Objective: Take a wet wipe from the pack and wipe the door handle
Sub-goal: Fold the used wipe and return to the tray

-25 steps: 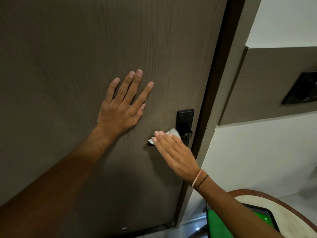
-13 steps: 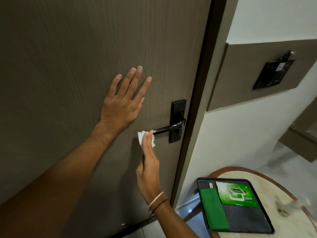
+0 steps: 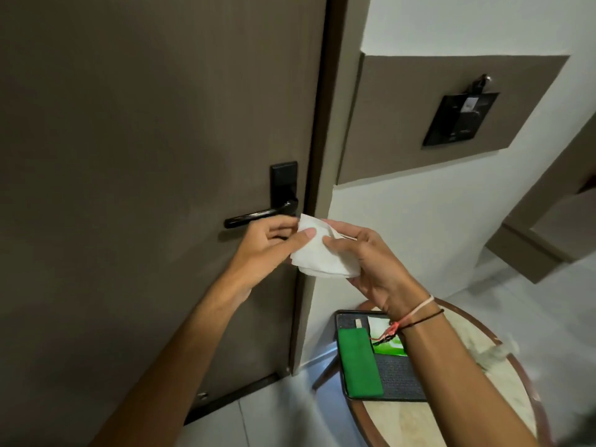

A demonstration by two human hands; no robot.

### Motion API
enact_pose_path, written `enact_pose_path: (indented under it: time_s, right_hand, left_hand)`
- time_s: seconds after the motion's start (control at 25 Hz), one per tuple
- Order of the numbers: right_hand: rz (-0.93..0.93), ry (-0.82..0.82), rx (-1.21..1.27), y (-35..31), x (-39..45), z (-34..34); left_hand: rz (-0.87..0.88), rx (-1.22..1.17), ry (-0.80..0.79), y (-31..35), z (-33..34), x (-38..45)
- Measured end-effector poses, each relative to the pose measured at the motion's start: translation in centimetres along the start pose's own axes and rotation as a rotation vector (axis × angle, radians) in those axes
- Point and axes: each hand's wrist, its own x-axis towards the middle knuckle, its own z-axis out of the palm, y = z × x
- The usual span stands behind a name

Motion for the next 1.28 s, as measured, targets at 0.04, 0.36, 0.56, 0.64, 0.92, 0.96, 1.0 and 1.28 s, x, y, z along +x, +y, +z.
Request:
enact_pose_path:
  time_s: [0.04,0.36,0.56,0.64,0.92,0.96,1.0,1.28]
  right_hand:
    - [-0.001,0.036,-0.006,-0.2,0.1,-2.5]
    - [0.245,0.067,-0.155,2.0,2.2,-24.9]
    - [0.465,-0.005,-0.233,9.3,2.9,-37.7]
    - [0.512,0.071,-0.324,14.4,2.7,-41.7]
    - [0.668,0.238,-0.328,31.7,1.2,-48.1]
    - [0.643,0.254,-0.429,33.6,1.2,-48.7]
    - [0.614,0.258,-0.531,35.1,1.2,-49.0]
    - [0.365,0.073,-1.177,33.1,0.5,-48.3]
  left_hand:
    - [-0.050,-0.066,0.004,-0.4,2.3,0.3]
    - [-0.326,-0.147,0.157,-6.5,23.1,4.8]
    - [-0.544,-0.134,0.113,-16.6,31.9,4.7]
    - [-0.682,-0.093,0.078,-22.3,35.2,3.7]
    - [-0.993,0.050,0.048,-39.2,42.9,0.3]
    - [-0.999,0.087,0.051,-40.9,43.4,0.2]
    - [-0.990,0.136,0.056,-42.4,43.7,0.1]
    - [-0.518,0.857,-0.192,-39.0,42.5,-0.4]
